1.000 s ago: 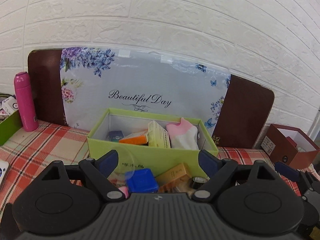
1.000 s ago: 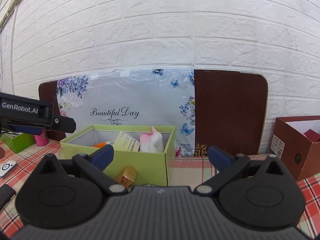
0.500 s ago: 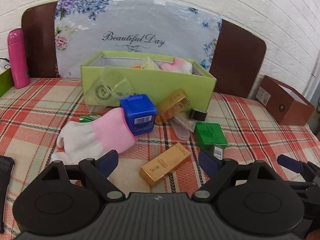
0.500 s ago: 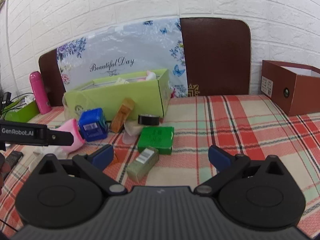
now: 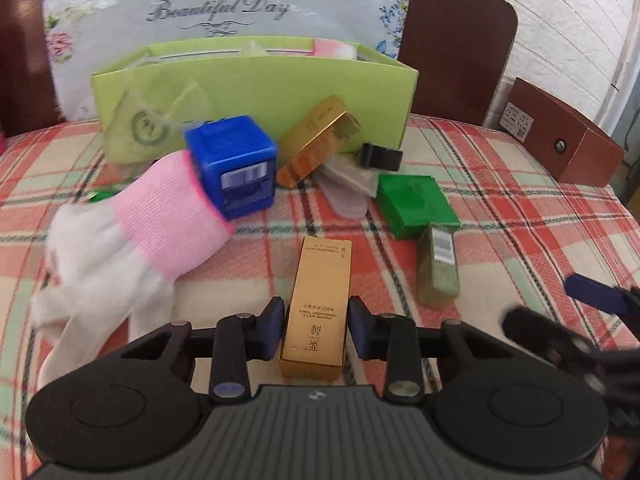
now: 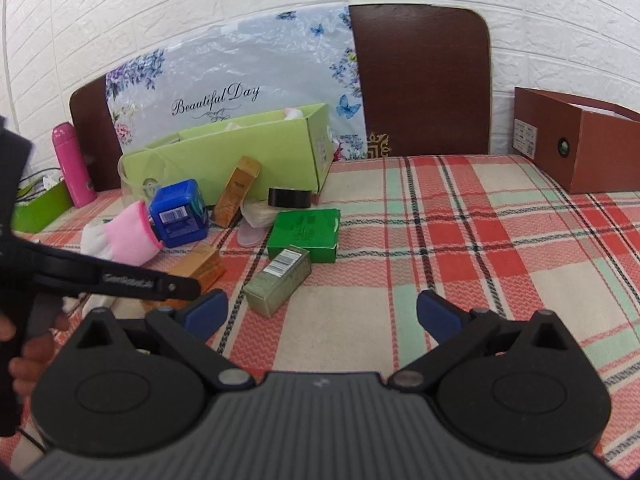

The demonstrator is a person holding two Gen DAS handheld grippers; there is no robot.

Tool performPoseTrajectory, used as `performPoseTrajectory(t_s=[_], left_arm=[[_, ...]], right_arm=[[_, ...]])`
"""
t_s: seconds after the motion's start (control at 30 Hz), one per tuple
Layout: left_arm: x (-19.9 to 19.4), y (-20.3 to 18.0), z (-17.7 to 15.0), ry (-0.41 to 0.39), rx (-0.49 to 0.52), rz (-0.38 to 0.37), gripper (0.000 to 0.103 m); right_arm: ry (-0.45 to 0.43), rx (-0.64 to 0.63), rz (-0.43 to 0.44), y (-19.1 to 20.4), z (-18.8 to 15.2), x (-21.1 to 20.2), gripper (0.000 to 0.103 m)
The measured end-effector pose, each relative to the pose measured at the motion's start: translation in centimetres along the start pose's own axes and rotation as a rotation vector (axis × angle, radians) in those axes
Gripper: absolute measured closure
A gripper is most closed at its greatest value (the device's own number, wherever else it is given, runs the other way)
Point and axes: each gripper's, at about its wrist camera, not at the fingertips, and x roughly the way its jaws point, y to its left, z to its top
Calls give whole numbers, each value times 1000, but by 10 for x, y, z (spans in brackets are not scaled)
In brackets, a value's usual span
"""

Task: Organize objects
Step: 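Grasp the small olive box with the right tool while the left tool grasps the gold box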

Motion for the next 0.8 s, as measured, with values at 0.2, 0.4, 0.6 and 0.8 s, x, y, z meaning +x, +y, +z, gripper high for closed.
performPoseTrajectory(t_s=[0.2,0.4,0.6,0.8], left_arm=[[-22,6,-26,4,-55,28,67],[-25,5,-28,8,-61,36,61],[-21,3,-20,7,-54,2,65],[-14,2,-20,15,-60,17,64]], right_arm=[[49,-22,23,19,8,41,22],[109,-48,69,28,9,67,69],[127,-29,99,7,-5,38,81],[127,-15,85,-4,-14,16,77]])
